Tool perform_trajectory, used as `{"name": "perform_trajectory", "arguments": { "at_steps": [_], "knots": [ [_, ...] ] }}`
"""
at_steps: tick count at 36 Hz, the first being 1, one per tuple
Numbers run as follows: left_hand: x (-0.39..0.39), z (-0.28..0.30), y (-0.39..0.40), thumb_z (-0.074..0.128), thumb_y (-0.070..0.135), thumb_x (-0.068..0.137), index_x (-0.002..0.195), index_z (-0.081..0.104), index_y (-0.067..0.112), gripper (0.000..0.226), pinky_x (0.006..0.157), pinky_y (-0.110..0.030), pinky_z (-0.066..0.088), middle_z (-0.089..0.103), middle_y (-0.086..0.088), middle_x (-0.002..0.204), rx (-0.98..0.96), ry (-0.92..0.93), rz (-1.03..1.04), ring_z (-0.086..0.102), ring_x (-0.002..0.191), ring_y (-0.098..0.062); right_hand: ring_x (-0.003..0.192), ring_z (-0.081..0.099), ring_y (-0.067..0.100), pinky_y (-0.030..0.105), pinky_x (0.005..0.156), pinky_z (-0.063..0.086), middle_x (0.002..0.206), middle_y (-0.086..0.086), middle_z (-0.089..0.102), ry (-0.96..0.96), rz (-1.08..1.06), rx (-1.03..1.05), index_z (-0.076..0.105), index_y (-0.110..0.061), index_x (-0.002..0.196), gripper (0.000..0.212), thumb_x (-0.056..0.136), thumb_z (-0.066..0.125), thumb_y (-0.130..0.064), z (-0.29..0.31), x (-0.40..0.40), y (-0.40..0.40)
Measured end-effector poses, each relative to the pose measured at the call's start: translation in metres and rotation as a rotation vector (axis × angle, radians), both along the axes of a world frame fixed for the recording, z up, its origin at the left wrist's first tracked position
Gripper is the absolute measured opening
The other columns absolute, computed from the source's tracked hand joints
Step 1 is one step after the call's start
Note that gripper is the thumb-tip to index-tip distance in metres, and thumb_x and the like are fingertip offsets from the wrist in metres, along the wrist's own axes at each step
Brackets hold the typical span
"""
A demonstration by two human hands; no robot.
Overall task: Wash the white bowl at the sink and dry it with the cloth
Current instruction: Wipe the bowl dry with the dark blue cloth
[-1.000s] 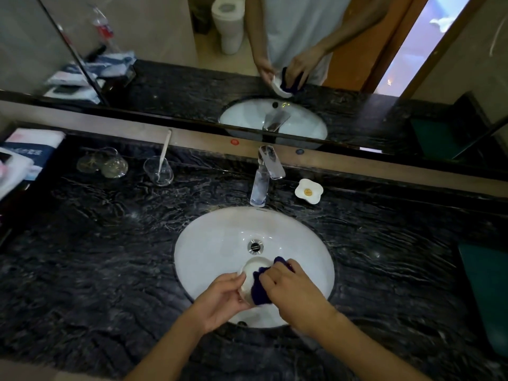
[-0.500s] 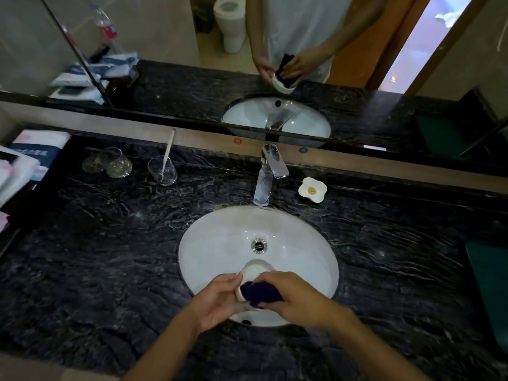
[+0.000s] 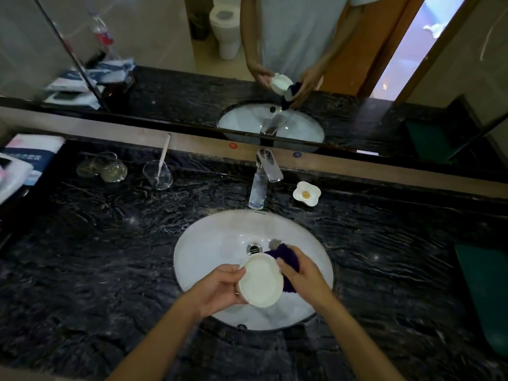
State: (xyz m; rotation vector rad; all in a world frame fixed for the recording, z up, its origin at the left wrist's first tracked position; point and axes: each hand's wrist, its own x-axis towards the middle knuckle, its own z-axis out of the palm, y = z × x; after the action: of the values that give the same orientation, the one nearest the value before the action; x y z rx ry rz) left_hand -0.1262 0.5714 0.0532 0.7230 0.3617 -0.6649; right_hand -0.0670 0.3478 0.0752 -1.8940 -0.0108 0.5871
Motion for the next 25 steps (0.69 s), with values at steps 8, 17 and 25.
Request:
{"name": "perform_trajectory", "arguments": {
  "at_steps": [8, 17, 25],
  "knots": [
    [-0.007, -0.001, -0.008, 0.093, 0.027, 0.069, 0.126, 0.064, -0.01, 0.074, 0.09, -0.051, 0.058, 0.063, -0.028, 0.134, -0.022, 0.024, 0.12, 0.064, 0.12, -0.04, 0.115, 0.063, 0.021, 0.046, 0.083, 0.063, 0.122, -0.004, 0.066, 0.145, -0.243, 0.103, 0.055, -0.028, 0.13, 0.046, 0.09, 0.075, -0.02, -0.033, -0.028, 0.013],
    [-0.013, -0.007, -0.039, 0.063, 0.02, 0.096, 0.136, 0.05, -0.01, 0.052, 0.101, -0.046, 0.056, 0.062, -0.027, 0.135, 0.027, 0.006, 0.282, 0.059, 0.127, -0.039, 0.113, 0.058, 0.028, 0.055, 0.095, 0.055, 0.119, -0.001, 0.063, 0.131, -0.63, 0.052, 0.045, -0.023, 0.141, 0.053, 0.094, 0.068, -0.015, -0.043, -0.064, 0.039],
    [-0.024, -0.013, -0.024, 0.095, 0.025, 0.065, 0.132, 0.058, -0.008, 0.083, 0.102, -0.044, 0.055, 0.065, -0.027, 0.131, 0.149, -0.031, 0.088, 0.062, 0.122, -0.038, 0.107, 0.062, 0.022, 0.045, 0.091, 0.058, 0.111, -0.006, 0.066, 0.036, -0.22, -0.092, 0.052, -0.02, 0.137, 0.049, 0.092, 0.068, -0.009, -0.028, -0.029, -0.002]
  ]
}}
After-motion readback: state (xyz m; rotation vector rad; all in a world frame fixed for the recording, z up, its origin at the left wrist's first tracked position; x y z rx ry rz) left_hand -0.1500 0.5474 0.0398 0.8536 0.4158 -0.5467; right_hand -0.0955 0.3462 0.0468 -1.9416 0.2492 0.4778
